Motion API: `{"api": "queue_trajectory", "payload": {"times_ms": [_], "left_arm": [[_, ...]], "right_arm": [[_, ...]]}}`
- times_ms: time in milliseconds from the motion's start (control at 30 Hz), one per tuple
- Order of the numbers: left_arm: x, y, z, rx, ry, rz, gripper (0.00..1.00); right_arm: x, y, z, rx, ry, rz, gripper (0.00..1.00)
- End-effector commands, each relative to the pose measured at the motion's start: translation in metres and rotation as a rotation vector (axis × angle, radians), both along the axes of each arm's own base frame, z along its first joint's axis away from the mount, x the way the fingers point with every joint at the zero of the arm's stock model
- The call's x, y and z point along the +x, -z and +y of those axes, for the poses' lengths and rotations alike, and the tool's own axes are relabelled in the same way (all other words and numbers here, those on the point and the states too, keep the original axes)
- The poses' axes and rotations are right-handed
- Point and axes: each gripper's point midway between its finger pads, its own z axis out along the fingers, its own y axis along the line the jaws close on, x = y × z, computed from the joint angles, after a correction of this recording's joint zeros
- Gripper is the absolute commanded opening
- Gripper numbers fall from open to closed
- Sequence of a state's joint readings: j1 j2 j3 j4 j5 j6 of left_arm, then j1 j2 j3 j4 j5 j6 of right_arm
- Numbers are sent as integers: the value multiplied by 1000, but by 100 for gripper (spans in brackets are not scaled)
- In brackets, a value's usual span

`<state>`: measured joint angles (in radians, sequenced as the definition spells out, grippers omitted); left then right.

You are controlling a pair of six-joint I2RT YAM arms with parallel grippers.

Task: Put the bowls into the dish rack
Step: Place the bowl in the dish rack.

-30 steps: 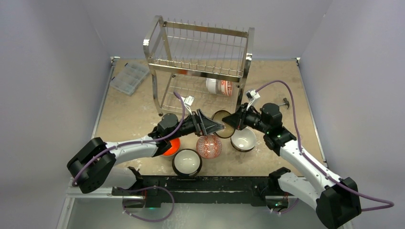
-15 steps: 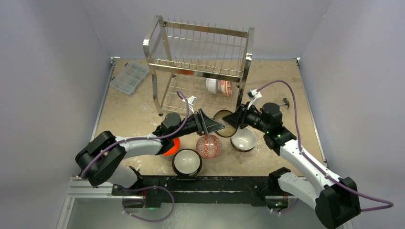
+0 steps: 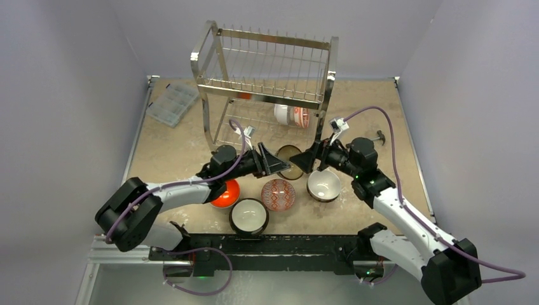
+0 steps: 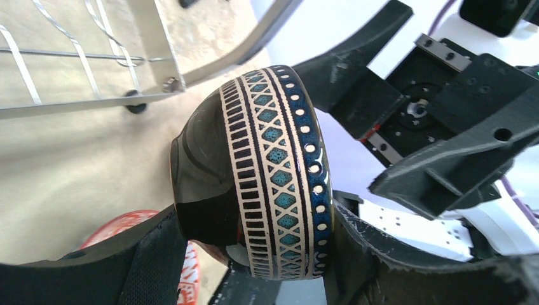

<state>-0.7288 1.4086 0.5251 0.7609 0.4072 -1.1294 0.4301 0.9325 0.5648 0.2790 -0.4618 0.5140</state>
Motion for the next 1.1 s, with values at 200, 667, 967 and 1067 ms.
{"api": "queue_trajectory", "payload": {"times_ms": [200,667,967,1067], "left_arm": [[37,-31,45,186,-204,-283,0],[93,-51,112,428,-617,-487,0],[117,-61,104,423,-665,-562,0],[129,-57,100,454,-677,-573,0]], "right_arm": [[4,-38,-3,33,26,-114,99],[5,-34,-3,23,24,-107,99],[6,-34,-3,6,25,-108,99],[7,-34,-3,1,27,-107,99]]}}
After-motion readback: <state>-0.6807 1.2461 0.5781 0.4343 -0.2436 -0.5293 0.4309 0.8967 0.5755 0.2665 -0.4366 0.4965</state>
